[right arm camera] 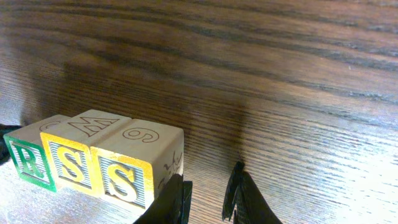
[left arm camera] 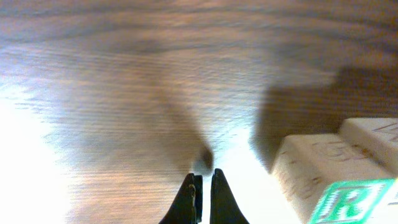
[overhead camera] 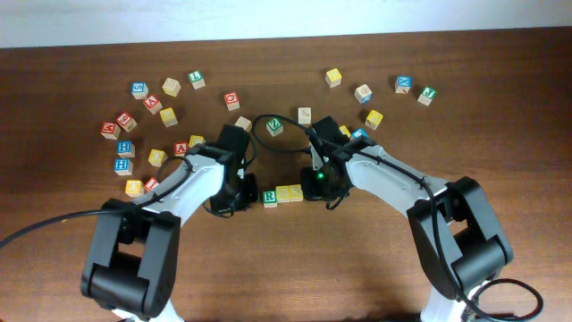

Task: Spell out RSS

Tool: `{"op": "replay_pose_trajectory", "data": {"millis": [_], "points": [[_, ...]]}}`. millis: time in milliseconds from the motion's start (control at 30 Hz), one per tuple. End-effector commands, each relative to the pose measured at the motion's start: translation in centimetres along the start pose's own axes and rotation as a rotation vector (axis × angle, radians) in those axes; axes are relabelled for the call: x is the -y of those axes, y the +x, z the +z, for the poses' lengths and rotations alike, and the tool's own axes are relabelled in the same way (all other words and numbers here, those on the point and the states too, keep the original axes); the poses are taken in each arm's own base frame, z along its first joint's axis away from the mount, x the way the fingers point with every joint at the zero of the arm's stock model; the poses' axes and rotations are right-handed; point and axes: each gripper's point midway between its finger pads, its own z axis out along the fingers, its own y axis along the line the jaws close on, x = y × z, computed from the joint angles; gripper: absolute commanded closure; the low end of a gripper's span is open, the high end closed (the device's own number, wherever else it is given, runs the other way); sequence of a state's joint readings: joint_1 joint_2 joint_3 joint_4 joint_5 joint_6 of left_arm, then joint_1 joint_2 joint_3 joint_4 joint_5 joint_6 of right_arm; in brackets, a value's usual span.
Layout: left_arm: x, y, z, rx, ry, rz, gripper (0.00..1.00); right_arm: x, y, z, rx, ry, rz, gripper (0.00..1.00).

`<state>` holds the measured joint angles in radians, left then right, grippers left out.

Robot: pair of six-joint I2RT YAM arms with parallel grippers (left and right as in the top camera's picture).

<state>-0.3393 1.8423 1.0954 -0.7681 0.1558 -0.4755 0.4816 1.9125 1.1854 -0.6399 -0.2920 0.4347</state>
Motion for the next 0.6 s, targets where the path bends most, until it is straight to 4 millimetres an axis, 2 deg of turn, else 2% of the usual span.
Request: {"op": "replay_pose_trajectory", "data": {"millis": [0, 67, 133, 200, 300, 367, 500, 567], "points": [[-0.4, -0.7, -1.8, 0.017, -0.007, 0.002, 1.0, 0.3, 0.6, 0.4, -0.019, 0.024, 0.04, 0.84], [-0.3, 0.5, -1.9, -0.026, -0.012, 0.006, 1.0, 0.4, 0.8, 0.4, -0.026, 0.028, 0.082, 0.76], [0.1, 1.7, -1.9, -0.072, 0.0, 0.012, 1.0, 0.4, 0.9, 0.4, -0.03, 0.026, 0.113, 0.72], [1.0, 2.9, -1.8, -0.111, 0.023, 0.029, 1.0, 0.3, 0.9, 0.4, -0.032, 0.024, 0.112, 0.5], [2.2, 4.1, -1.4, -0.133, 0.032, 0.07, 1.0, 0.7, 1.0, 0.3, -0.038, 0.029, 0.125, 0.52], [2.7, 4.7, -1.3, -0.14, 0.026, 0.083, 1.0, 1.6, 1.0, 0.0, -0.047, 0.038, 0.151, 0.66], [3.1, 4.7, -1.2, -0.131, 0.027, 0.081, 1.0, 3.9, 1.2, -0.6, -0.075, 0.066, 0.211, 0.68], [3.1, 4.3, -1.1, -0.116, 0.023, 0.085, 1.0, 4.4, 1.1, -0.8, -0.078, 0.067, 0.182, 0.68]]}}
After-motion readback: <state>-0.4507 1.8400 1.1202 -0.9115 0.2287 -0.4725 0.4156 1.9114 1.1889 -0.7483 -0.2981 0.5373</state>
